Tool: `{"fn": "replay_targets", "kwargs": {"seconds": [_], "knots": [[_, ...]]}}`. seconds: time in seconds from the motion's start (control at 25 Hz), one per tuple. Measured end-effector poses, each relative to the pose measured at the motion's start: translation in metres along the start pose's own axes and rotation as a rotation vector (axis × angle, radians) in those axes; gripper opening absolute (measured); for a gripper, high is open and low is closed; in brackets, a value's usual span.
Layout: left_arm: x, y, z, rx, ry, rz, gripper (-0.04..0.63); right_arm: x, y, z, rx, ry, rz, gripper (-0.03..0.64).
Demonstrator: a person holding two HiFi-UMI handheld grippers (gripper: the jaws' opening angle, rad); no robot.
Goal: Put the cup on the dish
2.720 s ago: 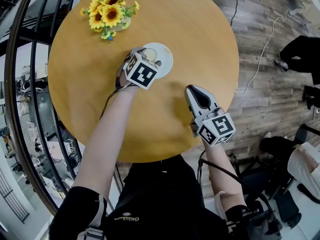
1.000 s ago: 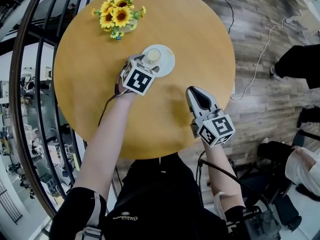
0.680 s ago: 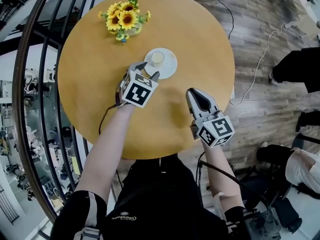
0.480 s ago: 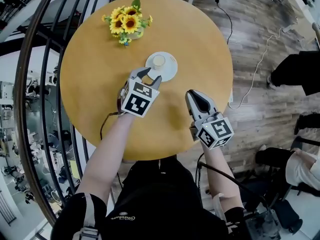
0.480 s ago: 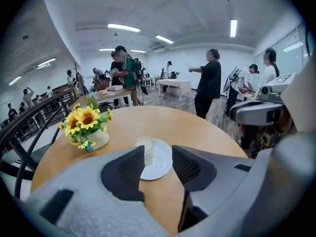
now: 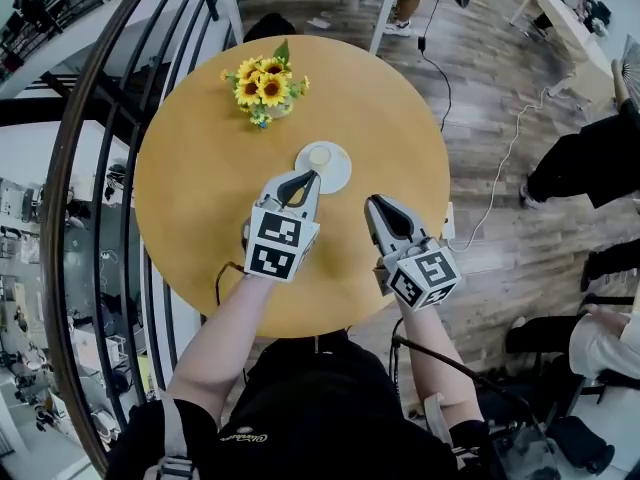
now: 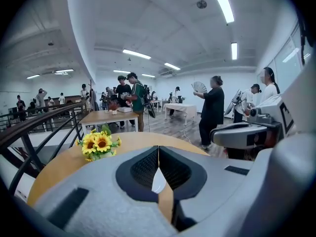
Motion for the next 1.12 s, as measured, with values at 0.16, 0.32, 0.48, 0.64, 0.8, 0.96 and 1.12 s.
{"fn": "replay_targets", "kwargs": {"seconds": [0.16,0.32,0.48,0.64,0.8,0.96,1.12], "knots": [[-0.007,0.019,-0.025,-0.088,0.002,-0.005,0.006,0.012,0.028,-0.008,-0.041,-0.004,-0.025,0.031],[-0.015,0.038,-0.052,-0.177,0.001,0.011,0.005,0.029,0.053,-0.015,-0.084,0.003,-0.049,0.031],[-0.028,0.054,-0.074,-0.236,-0.018,0.019,0.005,0.046,0.071,-0.021,-0.107,0.02,-0.083,0.031],[-0.037,0.059,-0.091,-0.271,-0.012,0.039,0.005,0.064,0.077,-0.027,-0.108,0.036,-0.108,0.031],[-0.041,0.057,-0.102,-0.281,-0.002,0.046,0.005,0.077,0.081,-0.033,-0.111,0.043,-0.127,0.031],[-0.04,0.061,-0.107,-0.283,0.002,0.044,0.005,0.082,0.089,-0.035,-0.108,0.048,-0.134,0.029],[-0.041,0.057,-0.109,-0.285,0.003,0.051,0.005,0.085,0.089,-0.035,-0.108,0.047,-0.142,0.026]]}}
Point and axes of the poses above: the fingertips, and each gripper's own axes: z forward along the fingers, x to its left, y out of its top, the point moved 4 cm from there along -z, backward along the fingers, and after that the axes turned 12 degrees about x, right-handed, at the moved point
